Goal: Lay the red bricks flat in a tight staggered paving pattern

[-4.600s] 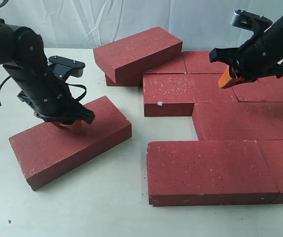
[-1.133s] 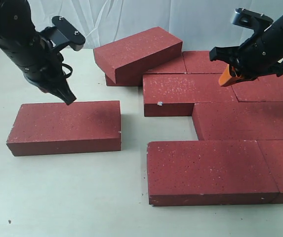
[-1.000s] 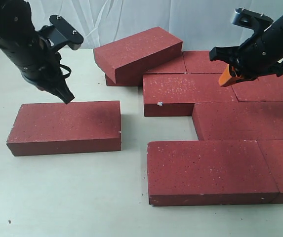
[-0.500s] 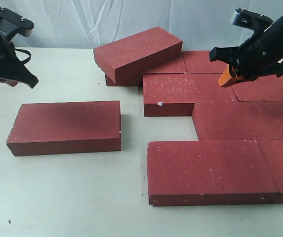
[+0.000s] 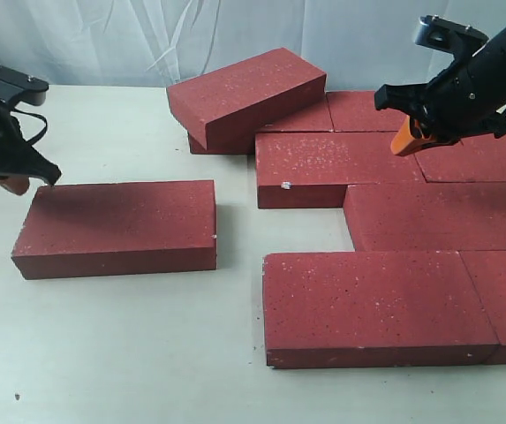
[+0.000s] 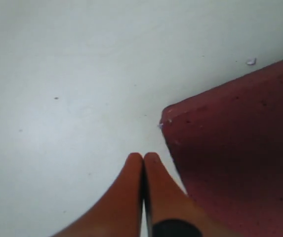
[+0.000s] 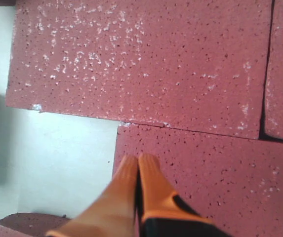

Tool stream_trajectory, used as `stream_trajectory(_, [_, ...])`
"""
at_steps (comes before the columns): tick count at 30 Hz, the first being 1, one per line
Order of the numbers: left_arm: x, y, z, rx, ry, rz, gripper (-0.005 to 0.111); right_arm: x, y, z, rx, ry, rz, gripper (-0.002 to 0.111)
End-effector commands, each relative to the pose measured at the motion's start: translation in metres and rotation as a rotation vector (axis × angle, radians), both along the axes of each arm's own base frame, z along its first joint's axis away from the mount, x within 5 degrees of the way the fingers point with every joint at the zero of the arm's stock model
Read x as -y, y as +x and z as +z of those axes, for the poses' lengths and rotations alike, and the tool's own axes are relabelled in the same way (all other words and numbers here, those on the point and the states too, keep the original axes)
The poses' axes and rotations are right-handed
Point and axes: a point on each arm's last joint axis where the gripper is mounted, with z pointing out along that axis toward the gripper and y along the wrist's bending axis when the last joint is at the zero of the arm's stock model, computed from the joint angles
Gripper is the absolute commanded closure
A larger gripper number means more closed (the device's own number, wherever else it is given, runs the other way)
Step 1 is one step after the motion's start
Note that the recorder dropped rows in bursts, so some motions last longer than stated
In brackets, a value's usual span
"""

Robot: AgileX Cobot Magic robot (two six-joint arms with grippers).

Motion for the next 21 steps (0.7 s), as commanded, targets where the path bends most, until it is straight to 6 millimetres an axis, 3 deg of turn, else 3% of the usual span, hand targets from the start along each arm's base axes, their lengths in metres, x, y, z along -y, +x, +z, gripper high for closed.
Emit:
stream_trajectory(1, [0.004, 0.003, -0.020, -0.047, -0.044, -0.027, 0.107, 0.001, 0.000, -0.001, 0.001, -0.002, 0.003, 0.109])
stream_trajectory(11, [0.005, 0.010, -0.038, -0.034, -0.050, -0.028, 0.107, 0.001, 0.000, -0.001, 0.002, -0.003, 0.002, 0.109])
stream_trajectory(21, [0.021, 0.015, -0.035, 0.027, -0.216, -0.053, 0.107, 0.001, 0.000, -0.001, 0.002, -0.003, 0.002, 0.109])
